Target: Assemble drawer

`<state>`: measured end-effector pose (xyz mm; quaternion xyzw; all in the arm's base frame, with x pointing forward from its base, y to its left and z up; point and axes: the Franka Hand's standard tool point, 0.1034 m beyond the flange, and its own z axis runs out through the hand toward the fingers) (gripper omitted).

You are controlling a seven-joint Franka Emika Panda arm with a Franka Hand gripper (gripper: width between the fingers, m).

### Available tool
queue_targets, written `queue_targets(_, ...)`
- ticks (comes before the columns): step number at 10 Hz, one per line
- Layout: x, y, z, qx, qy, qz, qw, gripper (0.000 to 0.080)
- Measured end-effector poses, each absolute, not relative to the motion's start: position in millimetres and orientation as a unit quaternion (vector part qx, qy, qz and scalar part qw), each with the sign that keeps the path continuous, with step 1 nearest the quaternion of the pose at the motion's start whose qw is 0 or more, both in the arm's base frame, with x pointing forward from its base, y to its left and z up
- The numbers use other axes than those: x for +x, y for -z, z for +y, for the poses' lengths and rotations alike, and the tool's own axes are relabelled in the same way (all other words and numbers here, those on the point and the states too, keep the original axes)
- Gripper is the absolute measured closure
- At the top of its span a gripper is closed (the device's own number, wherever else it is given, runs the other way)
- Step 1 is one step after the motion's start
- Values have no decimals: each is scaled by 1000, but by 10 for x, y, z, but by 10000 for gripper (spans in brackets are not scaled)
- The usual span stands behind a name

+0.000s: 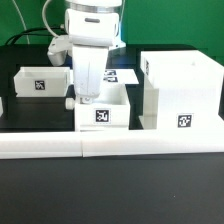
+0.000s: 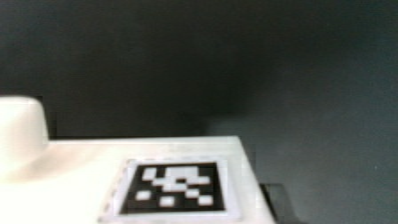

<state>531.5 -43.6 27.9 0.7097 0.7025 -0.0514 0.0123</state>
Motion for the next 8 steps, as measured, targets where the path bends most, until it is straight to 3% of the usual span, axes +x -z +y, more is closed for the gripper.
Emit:
queue_targets(3,5319,-209,-351,705,52,708,8,758)
queue_targets(8,5305,-162,-333,714,37,699,21,757)
